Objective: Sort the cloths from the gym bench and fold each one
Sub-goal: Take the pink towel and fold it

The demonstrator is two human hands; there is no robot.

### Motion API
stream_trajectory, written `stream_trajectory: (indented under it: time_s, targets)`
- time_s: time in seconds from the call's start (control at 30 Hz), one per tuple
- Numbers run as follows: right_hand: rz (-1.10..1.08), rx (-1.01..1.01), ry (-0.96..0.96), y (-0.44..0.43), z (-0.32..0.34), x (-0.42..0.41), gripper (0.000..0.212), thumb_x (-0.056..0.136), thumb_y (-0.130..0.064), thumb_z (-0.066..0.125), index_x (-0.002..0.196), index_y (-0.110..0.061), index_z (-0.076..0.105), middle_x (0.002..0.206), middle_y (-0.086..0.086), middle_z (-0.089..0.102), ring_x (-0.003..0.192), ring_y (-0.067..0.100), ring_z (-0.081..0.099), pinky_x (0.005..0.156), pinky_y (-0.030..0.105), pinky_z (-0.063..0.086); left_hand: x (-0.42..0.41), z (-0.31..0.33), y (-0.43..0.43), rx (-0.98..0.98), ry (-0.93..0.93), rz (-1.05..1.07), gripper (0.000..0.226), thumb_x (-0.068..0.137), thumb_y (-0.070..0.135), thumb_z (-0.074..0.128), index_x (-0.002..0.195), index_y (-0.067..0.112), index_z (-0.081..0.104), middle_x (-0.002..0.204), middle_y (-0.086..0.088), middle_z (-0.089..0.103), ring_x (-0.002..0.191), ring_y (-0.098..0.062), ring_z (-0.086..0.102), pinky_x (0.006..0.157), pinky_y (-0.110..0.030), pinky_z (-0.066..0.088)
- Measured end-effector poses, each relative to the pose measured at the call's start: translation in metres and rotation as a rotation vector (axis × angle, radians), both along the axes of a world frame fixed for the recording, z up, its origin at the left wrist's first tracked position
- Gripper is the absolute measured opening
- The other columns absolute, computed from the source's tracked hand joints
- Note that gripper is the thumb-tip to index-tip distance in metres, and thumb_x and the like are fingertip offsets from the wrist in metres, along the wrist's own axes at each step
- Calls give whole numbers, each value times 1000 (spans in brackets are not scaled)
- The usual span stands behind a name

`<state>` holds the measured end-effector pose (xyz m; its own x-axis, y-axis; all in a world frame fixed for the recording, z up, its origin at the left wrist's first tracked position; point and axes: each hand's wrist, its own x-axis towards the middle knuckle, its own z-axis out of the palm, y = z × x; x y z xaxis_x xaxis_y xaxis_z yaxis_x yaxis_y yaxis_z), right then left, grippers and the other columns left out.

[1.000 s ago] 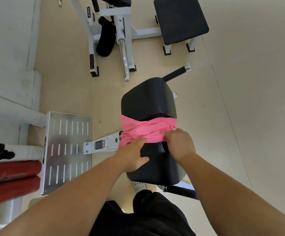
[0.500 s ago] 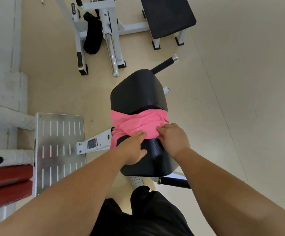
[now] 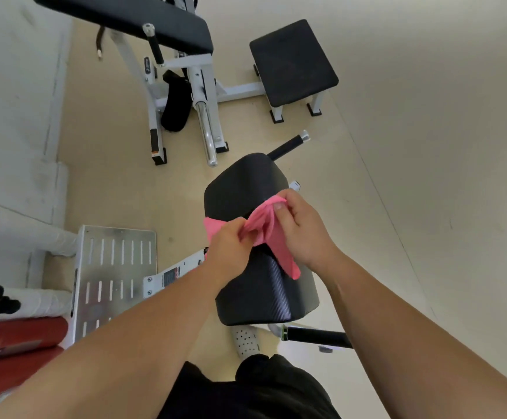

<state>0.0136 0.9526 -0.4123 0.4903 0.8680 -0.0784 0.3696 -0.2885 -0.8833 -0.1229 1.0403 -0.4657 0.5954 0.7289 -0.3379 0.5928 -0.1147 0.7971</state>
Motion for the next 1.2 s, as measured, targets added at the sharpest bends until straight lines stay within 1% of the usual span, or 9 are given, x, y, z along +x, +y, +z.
stream_trajectory:
  time_s: [0.13,0.27,0.53,0.67,0.73,0.8,0.97,1.07,1.2]
  targets:
    - [-49,170,66,16,59,-1,18,106,-16,41,99,-17,58,86,-11,59,78,-4,53,69,8,40,-7,57,10,-50,-96,102,21,96,25,57,88,5,58,76,-5,57,70,-19,51,69,-37,48]
    - [-119,302,145,33,111,-7,23,106,-21,40,94,-28,59,89,-10,60,80,-1,55,72,16,44,-37,100,25,-86,-173,131,22,90,33,66,101,14,71,99,-11,74,94,-31,69,87,-48,58]
    - [-58,326,224,79,131,-38,26,107,-24,41,88,-21,59,81,-10,56,76,4,52,76,26,42,-140,127,36,-147,-108,297,40,82,43,78,101,8,75,97,-12,76,86,-25,72,70,-31,57]
    - [-59,230,373,100,127,-69,28,106,-28,43,90,-23,65,86,-7,64,83,9,60,80,30,49,-197,121,29,-230,-66,439,39,97,47,58,84,16,75,79,-3,76,76,-26,69,73,-35,53]
    - [18,117,353,109,121,-87,30,104,-31,44,92,-22,70,94,0,70,92,15,64,84,35,52,-224,114,26,-219,-83,610,47,104,35,45,63,21,62,62,1,61,65,-22,53,68,-36,40]
    - [137,25,325,116,111,-109,28,100,-30,50,89,-27,75,96,-4,73,97,15,65,87,34,53,-250,108,25,-169,-33,697,31,103,29,42,78,18,55,74,-4,51,75,-20,45,71,-36,33]
    - [420,-164,105,136,78,-171,22,91,-18,60,72,-13,70,71,9,63,70,19,56,63,32,42,-327,105,22,-118,-98,850,28,100,21,46,73,22,45,73,5,43,73,-17,40,66,-37,30]
    - [423,-132,26,153,58,-212,30,91,-21,59,74,3,59,65,19,50,63,19,45,59,35,35,-376,90,33,-174,62,853,27,97,17,53,74,20,39,73,5,35,76,-17,38,66,-34,30]
    - [443,-59,10,175,50,-275,50,99,-33,57,66,3,47,63,7,35,59,16,31,56,34,25,-442,69,47,-209,142,999,37,103,16,48,69,23,37,71,6,38,89,-20,42,58,-23,32]
